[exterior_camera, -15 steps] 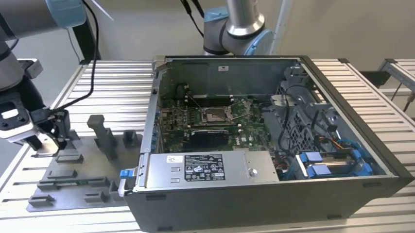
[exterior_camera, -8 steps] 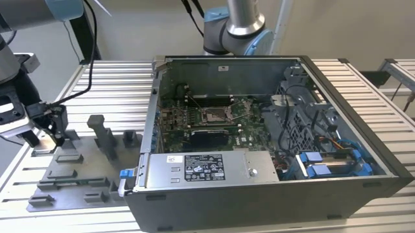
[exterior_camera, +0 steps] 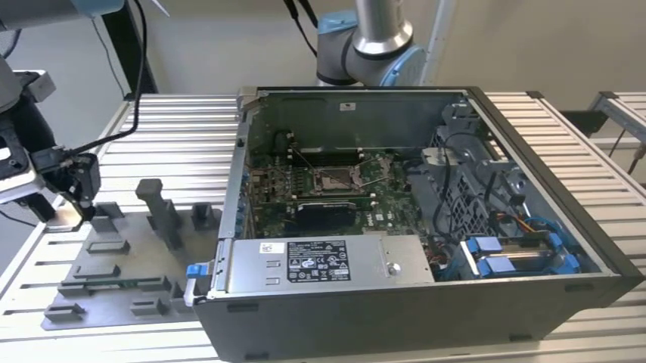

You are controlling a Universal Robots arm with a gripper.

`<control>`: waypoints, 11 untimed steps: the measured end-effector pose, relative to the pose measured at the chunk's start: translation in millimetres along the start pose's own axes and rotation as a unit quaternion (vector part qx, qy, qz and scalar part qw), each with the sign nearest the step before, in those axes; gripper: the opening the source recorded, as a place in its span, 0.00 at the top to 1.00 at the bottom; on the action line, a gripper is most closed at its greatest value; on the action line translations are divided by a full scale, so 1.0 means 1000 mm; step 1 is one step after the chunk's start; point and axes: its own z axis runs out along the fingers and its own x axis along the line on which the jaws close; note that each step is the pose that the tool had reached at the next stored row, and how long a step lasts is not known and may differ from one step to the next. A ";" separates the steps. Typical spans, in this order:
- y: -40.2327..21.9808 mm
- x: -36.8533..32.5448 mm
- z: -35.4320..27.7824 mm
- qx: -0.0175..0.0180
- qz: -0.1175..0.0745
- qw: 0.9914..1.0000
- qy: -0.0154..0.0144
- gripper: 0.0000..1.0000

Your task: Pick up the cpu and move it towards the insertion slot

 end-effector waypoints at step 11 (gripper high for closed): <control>0.0004 0.0002 -0.0233 0.000 0.000 1.000 0.000 1.00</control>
